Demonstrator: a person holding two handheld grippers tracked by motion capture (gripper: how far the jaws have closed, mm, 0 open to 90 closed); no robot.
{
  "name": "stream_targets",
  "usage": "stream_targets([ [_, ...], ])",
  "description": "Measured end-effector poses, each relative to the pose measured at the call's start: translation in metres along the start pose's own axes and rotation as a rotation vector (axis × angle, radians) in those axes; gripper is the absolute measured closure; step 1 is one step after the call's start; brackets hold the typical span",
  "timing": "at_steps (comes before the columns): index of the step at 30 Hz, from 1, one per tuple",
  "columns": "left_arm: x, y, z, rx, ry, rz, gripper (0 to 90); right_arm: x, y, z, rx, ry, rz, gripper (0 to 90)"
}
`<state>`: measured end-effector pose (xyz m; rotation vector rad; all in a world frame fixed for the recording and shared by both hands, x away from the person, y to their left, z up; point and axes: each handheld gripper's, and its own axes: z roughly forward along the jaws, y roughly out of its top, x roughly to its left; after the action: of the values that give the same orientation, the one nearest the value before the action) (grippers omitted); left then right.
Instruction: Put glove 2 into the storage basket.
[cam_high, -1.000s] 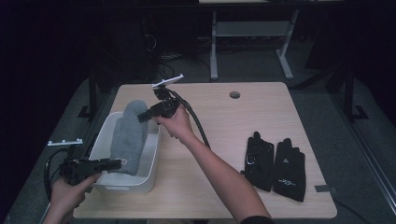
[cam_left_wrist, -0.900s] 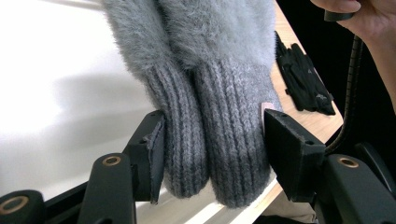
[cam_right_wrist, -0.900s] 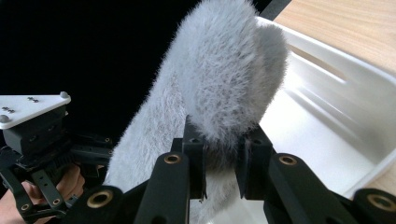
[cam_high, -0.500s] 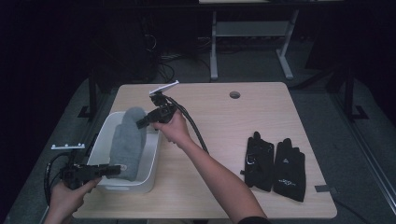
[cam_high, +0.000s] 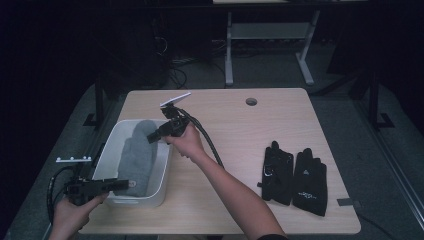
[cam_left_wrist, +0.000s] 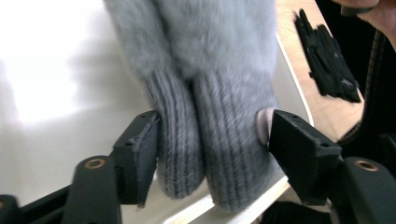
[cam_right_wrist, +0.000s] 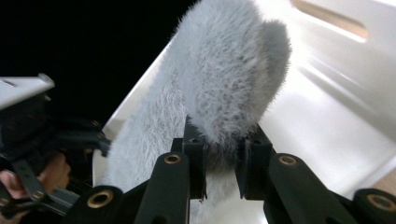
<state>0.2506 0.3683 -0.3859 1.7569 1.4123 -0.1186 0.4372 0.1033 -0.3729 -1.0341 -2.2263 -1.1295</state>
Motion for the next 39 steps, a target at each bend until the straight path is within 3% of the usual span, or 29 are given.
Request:
stream_targets([
  [2,-0.002,0.001,-0.004,-0.014,0.005,0.005,33.9,0.0,-0.001,0.005,0.023,0.002,-0.011,76.0],
  [5,-0.002,0.002,-0.006,-0.023,0.002,0.013,33.5,0.003,-0.004,0.02,0.08,-0.062,-0.058,76.0],
  [7,-0.003,0.003,-0.006,-0.029,0.004,0.015,33.5,0.002,-0.005,0.025,0.083,-0.045,-0.041,76.0],
  [14,-0.004,0.005,-0.006,-0.043,0.001,0.016,33.4,0.001,-0.002,0.032,0.091,-0.056,-0.056,75.5],
  [16,-0.004,0.005,-0.006,-0.048,0.004,0.019,33.4,0.0,-0.001,0.031,0.086,-0.065,-0.053,73.2],
  [19,-0.004,0.005,-0.008,-0.057,0.003,0.018,32.7,-0.001,-0.001,0.03,0.083,-0.095,-0.069,61.8],
  [21,-0.004,0.005,-0.009,-0.058,0.005,0.023,32.1,-0.002,0.0,0.027,0.066,-0.127,-0.077,55.3],
  [28,-0.006,0.01,-0.011,-0.068,-0.004,0.03,31.6,-0.003,0.005,0.007,0.012,-0.146,-0.078,52.3],
  [39,-0.021,0.02,-0.012,-0.084,-0.004,0.074,30.9,-0.001,0.002,-0.02,-0.032,-0.087,-0.068,50.2],
])
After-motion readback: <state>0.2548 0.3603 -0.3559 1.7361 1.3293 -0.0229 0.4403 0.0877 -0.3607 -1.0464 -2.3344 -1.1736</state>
